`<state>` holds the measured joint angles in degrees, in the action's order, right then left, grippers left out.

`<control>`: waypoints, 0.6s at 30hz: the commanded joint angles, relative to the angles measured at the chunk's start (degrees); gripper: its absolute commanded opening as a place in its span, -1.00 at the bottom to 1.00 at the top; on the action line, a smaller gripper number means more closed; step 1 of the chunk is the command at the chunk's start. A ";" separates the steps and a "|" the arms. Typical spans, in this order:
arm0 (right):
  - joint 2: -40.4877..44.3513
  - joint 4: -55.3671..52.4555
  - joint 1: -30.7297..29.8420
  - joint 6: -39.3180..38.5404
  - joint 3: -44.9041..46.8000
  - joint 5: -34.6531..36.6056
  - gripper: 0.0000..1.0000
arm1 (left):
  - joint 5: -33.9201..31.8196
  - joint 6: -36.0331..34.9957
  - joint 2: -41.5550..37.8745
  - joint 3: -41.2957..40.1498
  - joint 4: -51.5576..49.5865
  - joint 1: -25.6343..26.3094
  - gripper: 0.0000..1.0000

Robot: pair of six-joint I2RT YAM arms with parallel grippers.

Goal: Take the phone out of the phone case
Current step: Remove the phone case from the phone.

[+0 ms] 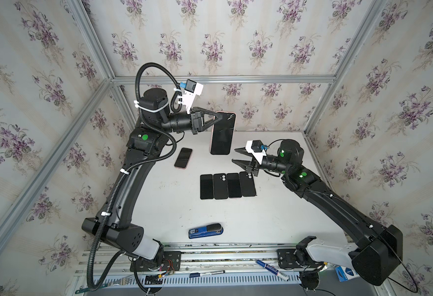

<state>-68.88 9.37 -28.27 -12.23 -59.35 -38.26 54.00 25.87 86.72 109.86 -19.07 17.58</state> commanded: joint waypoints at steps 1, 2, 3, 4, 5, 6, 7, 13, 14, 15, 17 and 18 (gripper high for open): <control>1.55 5.55 0.12 19.88 -0.06 9.92 0.02 | -8.51 9.75 -1.43 -2.21 6.92 -0.79 -1.00; 1.56 4.06 0.19 24.16 -0.74 11.08 0.02 | -11.10 13.57 -1.79 -3.73 8.19 -1.18 -1.00; 1.41 1.60 0.30 28.85 -1.86 12.12 0.02 | -12.04 18.35 -2.06 -6.21 11.05 -1.72 -1.00; 1.04 -0.63 0.41 34.22 -3.01 12.24 0.02 | -12.07 22.89 -2.40 -8.96 14.83 -2.22 -1.00; 0.50 -2.12 0.62 37.87 -3.83 11.62 0.02 | -12.74 26.37 -2.79 -11.16 17.51 -2.50 -1.00; 0.04 -2.99 0.80 41.81 -4.38 10.55 0.02 | -13.95 30.14 -3.20 -13.45 19.84 -2.70 -1.00; -0.19 -2.66 1.01 45.77 -4.39 9.39 0.02 | -14.64 33.47 -3.31 -15.58 21.68 -2.86 -1.00; -0.38 14.75 1.03 65.59 2.64 6.57 -0.01 | -16.38 45.63 -3.53 -23.38 29.74 -3.12 -1.00; -0.75 15.45 0.89 66.88 2.79 5.80 -0.01 | -16.94 46.24 -3.64 -24.20 30.16 -3.17 -1.00; -1.00 15.67 0.70 67.97 2.80 4.96 -0.02 | -17.29 46.62 -3.79 -25.24 30.75 -3.14 -1.00; -1.41 16.14 0.28 69.54 3.14 4.34 -0.02 | -17.30 47.47 -3.70 -26.63 31.47 -3.08 -1.00; -1.64 17.54 0.00 70.81 3.59 4.40 -0.03 | -17.12 48.09 -3.66 -27.43 32.39 -3.09 -1.00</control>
<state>-70.11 19.73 -27.79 51.29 -56.14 -31.94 37.50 68.47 83.44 83.42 5.58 14.59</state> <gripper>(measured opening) 0.487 0.125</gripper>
